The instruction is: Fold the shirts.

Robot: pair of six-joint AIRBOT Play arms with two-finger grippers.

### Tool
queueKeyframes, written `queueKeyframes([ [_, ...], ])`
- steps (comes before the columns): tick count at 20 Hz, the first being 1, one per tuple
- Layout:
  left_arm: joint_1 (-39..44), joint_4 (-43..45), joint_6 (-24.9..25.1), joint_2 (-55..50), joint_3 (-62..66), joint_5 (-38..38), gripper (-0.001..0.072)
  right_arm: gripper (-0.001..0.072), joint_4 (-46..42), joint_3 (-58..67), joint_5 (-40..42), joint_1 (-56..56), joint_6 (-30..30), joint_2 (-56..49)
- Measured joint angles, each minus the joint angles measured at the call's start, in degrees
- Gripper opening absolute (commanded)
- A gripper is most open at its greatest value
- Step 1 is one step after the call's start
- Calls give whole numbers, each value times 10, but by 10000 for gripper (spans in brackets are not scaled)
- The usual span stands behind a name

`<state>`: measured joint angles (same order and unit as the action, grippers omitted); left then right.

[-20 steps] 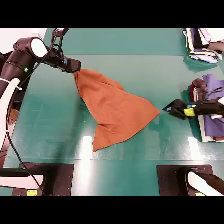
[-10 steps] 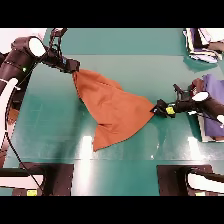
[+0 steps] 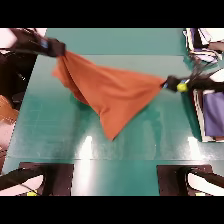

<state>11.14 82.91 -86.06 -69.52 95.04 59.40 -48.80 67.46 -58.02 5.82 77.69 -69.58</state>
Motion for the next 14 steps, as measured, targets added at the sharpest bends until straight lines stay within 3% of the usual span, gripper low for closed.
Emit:
queueKeyframes([
  [7, 0, 7, 18, 190, 77, 20, 23, 11, -6, 173, -32, -53, -3, 177],
  [14, 0, -38, 40, 221, 116, 94, 23, 11, -8, 264, -123, -147, 21, 223],
])
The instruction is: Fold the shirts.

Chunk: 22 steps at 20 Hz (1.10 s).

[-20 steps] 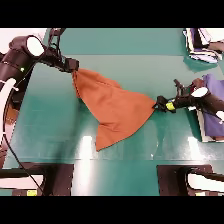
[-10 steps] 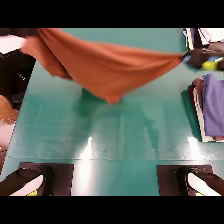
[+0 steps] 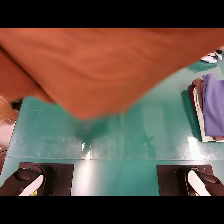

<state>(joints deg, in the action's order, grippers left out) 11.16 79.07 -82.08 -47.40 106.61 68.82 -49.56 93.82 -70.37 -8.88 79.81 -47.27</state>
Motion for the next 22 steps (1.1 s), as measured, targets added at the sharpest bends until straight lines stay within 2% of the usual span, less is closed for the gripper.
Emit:
queueKeyframes([
  [4, 0, -20, 8, -52, -87, 74, 23, 11, -6, -9, -75, -12, 26, -56],
  [7, 0, -57, 12, -95, -224, 102, 23, 11, -42, -73, -116, 31, 35, -111],
  [13, 0, -99, 45, -127, -487, 40, 27, 11, -115, -202, -107, 120, 41, -188],
  [14, 0, -102, 48, -129, -508, 34, 111, 11, -117, -211, -103, 127, 41, -194],
  [15, 0, -104, 50, -130, -523, 30, 329, 11, -120, -218, -99, 132, 41, -198],
  [16, 0, -105, 51, -130, -533, 26, 455, 11, -123, -223, -96, 135, 41, -200],
  [22, 0, -97, 59, -132, -507, 1, 442, 11, -129, -234, -85, 143, 42, -207],
])
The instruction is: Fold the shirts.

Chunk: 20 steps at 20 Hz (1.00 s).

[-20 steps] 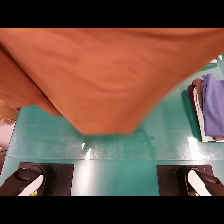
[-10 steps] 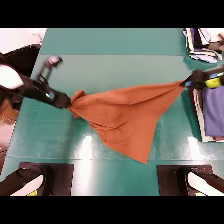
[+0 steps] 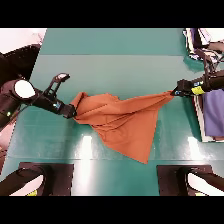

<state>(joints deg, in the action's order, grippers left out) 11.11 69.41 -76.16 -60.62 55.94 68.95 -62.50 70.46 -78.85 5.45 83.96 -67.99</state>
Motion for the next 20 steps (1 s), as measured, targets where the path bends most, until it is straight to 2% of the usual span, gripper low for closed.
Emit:
queueKeyframes([
  [4, 0, 38, -16, -18, 65, -71, 442, 11, 0, -1, 7, 1, 0, -1],
  [7, 0, 51, -34, -72, 100, -120, 441, 12, -1, -2, 7, 1, 0, -1],
  [15, 0, 28, -47, -240, 126, -162, 438, 11, -1, -2, 17, 1, 0, -1],
  [16, 0, 26, -48, -248, 127, -168, 322, 11, -1, -2, 19, 1, 0, -1],
  [17, 0, 26, -48, -255, 129, -172, 147, 11, -1, -2, 20, 1, 0, -1],
  [18, 0, 25, -49, -260, 133, -176, 27, 12, -1, -2, 21, 2, 0, -1],
  [20, 0, 23, -50, -265, 147, -180, 24, 11, -1, -2, 22, 3, 0, -1],
])
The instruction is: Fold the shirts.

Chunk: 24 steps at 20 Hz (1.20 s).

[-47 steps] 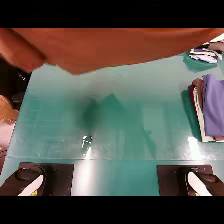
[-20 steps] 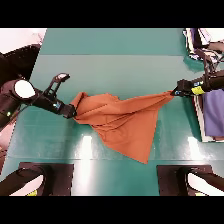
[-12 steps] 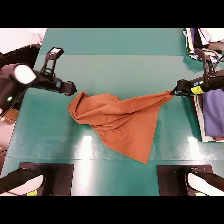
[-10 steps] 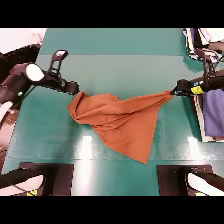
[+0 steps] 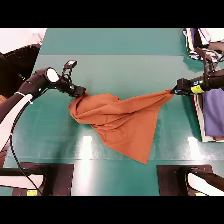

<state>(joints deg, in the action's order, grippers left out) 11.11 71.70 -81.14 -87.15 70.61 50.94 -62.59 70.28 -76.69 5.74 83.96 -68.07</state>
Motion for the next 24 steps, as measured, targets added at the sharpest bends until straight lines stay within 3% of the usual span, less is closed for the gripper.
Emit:
queueKeyframes([
  [6, 0, 31, -20, 45, 99, 26, 25, 11, 0, 23, 10, -4, 0, 39],
  [15, 0, 130, -24, 338, 240, 40, 24, 11, 0, 248, 13, -67, 0, 167],
  [19, 0, 140, -24, 445, 254, 23, 23, 11, 0, 339, -11, -117, 0, 199],
  [24, 0, 143, -24, 486, 263, 17, 24, 11, 3, 448, -76, -191, 0, 180],
])
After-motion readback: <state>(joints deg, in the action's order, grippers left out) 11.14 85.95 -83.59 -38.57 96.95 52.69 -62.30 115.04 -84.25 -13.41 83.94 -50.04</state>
